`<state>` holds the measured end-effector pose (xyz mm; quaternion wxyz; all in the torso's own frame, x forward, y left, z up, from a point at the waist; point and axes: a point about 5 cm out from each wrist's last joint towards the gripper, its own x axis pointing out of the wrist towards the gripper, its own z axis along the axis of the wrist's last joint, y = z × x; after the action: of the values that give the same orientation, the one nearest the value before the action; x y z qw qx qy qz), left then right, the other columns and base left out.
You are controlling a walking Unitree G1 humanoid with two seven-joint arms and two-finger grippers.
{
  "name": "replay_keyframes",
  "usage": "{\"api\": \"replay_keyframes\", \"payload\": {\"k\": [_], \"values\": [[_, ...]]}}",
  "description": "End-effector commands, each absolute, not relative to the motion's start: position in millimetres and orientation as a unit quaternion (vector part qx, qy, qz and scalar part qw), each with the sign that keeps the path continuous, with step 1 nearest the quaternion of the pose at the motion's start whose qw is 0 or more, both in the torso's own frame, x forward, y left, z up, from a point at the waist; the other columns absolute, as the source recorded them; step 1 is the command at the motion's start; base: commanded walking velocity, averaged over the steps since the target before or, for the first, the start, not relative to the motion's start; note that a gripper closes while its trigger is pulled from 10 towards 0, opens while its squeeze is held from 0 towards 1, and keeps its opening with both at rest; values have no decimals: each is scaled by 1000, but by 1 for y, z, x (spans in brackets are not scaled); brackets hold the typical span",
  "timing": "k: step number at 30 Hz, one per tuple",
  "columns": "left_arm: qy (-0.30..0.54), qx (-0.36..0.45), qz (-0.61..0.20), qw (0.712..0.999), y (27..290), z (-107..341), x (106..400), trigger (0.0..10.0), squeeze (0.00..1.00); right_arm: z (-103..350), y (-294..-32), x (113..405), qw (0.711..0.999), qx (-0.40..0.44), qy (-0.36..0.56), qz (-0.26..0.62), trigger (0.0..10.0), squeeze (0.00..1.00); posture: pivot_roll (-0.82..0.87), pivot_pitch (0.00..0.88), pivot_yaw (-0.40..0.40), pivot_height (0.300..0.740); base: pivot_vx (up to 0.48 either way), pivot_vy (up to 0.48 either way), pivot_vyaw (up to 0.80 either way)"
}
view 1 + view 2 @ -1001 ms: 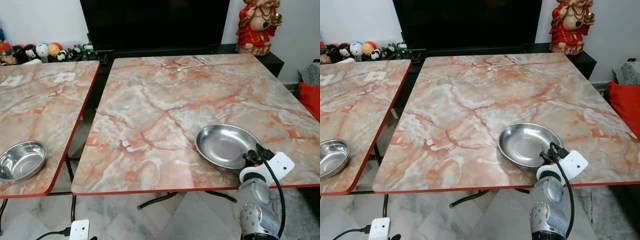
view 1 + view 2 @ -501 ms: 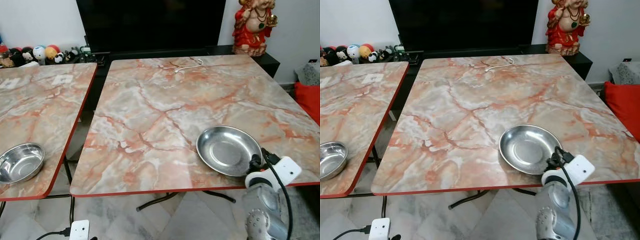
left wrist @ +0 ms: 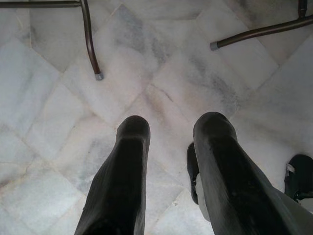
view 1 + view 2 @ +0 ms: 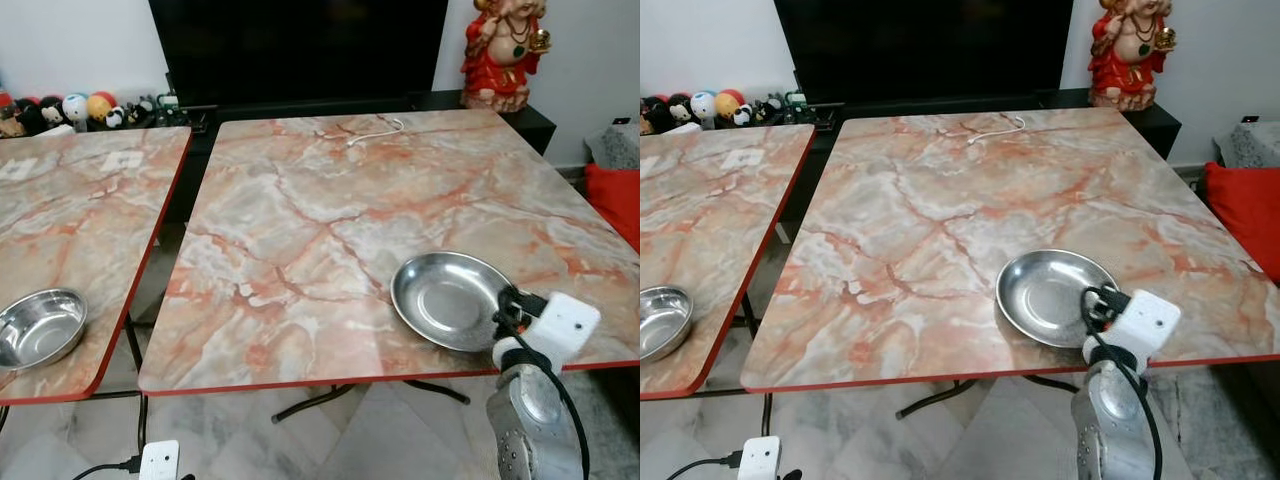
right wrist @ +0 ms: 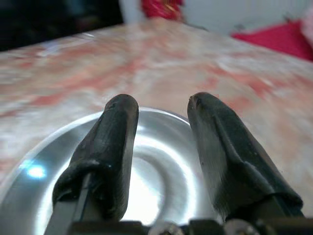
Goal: Setting the table
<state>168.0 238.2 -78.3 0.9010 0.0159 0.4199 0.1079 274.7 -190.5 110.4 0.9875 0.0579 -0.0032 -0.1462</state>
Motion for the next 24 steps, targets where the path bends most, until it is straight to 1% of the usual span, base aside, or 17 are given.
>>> {"api": "replay_keyframes", "payload": {"k": [1,3,4,5,6,7,9,11,16,17,20,24], "values": [[434,22,101,895,238,-81,163,10000,0,114,-184,280,992,50,-13,-114,10000,0,-132,0,31,740,0,0,0],[435,20,101,895,238,-81,162,10000,0,116,-176,289,997,40,-17,-71,10000,0,-136,0,30,740,0,0,0],[435,20,101,895,238,-81,162,10000,0,116,-176,289,997,40,-17,-71,10000,0,-136,0,30,740,0,0,0],[435,20,101,895,238,-81,162,10000,0,117,-171,292,998,31,-17,-53,10000,0,-138,0,30,740,0,0,0],[439,23,102,892,239,-82,160,10000,0,117,-156,300,1000,28,-14,-5,10000,0,-123,0,20,740,0,0,0],[441,24,102,891,239,-83,160,10000,0,117,-153,302,999,30,-13,5,10000,0,-109,0,12,740,0,0,0],[448,25,103,888,241,-84,155,10000,0,118,-149,307,998,63,-15,-5,10000,0,-98,0,13,740,0,0,0],[451,22,106,886,242,-85,152,10000,0,119,-146,307,997,69,-20,-11,10000,0,-100,0,18,740,0,129,0],[461,30,103,881,247,-86,145,10000,0,118,-135,305,997,74,-24,-5,10000,0,-100,0,26,740,0,469,0],[463,31,106,879,253,-85,143,10000,0,115,-131,302,997,76,-23,3,10000,0,-101,0,25,740,0,480,0],[463,32,108,879,258,-84,143,10000,0,111,-128,299,997,70,-20,15,10000,0,-100,0,23,740,0,480,0],[462,30,107,880,258,-84,143,10000,0,113,-130,304,998,60,-25,17,10000,0,-100,0,19,740,0,480,455]]}}
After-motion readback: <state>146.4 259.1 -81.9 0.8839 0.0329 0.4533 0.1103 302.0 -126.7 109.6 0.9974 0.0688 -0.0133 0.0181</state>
